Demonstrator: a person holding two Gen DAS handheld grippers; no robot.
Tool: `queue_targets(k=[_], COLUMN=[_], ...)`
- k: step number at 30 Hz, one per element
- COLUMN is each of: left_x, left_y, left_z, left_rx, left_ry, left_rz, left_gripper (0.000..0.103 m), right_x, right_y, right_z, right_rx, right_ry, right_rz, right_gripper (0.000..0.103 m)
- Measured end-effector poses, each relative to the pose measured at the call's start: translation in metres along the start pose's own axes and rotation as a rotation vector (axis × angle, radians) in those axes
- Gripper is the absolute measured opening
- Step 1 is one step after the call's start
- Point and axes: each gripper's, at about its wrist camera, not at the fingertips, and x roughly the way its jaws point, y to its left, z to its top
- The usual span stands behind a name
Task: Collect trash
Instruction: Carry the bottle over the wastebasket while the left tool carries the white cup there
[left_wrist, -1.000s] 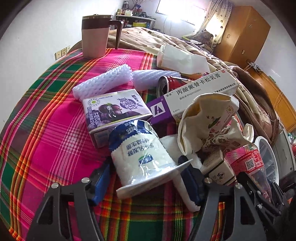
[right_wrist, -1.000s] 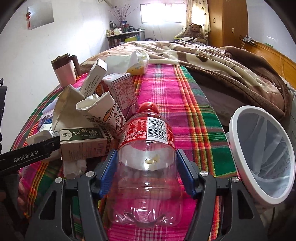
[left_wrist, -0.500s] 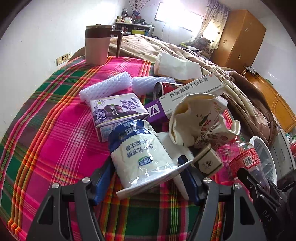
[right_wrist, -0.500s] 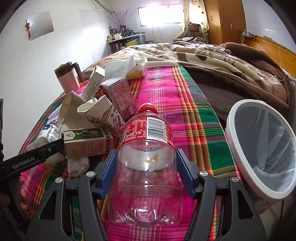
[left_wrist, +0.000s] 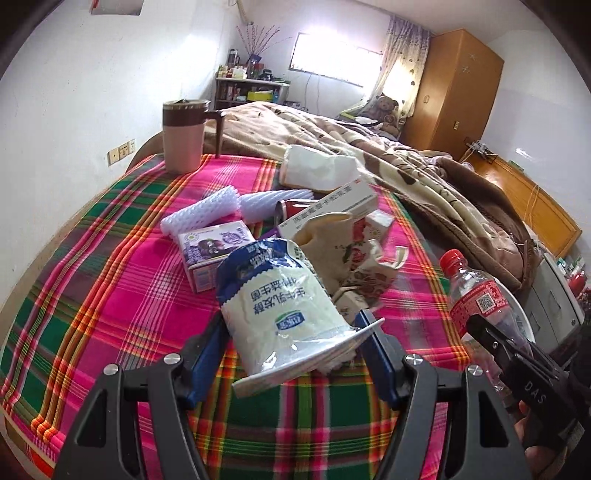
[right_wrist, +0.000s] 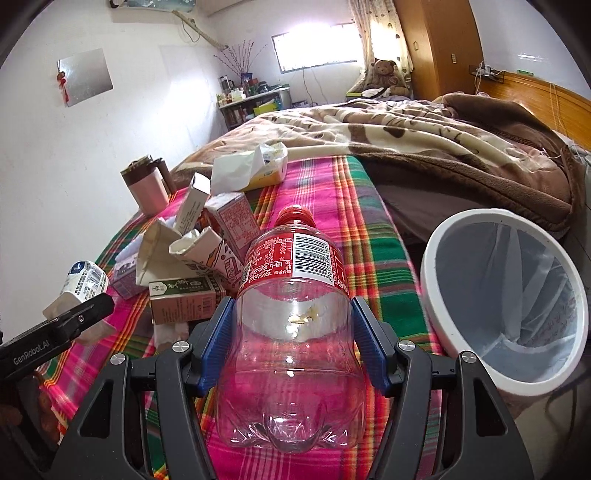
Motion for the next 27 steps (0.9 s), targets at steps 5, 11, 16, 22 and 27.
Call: queue_targets(k=[5, 11, 16, 22, 27], left_x=[-0.011, -0.012, -0.001, 0.020, 0.034], left_y=[-0.023, -0.059, -0.097, -0.144, -0.180], left_z=[0.005, 0.013, 0.015, 0.012, 0.008], left_rx=[0.033, 0.093, 0.156, 0.227, 0.282], left_ry=[-0.031, -0.044, -0.033, 0.008, 0.042], left_rz=[-0.046, -0.110, -0.182, -0.259, -0.301], left_gripper=[0.071, 0.071, 0.071, 0.071, 0.071], right_x=[-0.016, -0.030, -0.035, -0.034, -0.030], right_y=[-0.011, -0.028, -0.051, -0.081, -0.110], right_z=[0.007, 0.014, 0.017, 0.016, 0.015], right_rx=[0.007, 0.019, 0.048, 0.080, 0.120], right_ry=[-0.041, -0.077, -0.086, -0.070, -0.048], right_rz=[-0.003, -0.036, -0.085, -0.150, -0.197], right_gripper=[0.064, 0.064, 0.064, 0.064, 0.064])
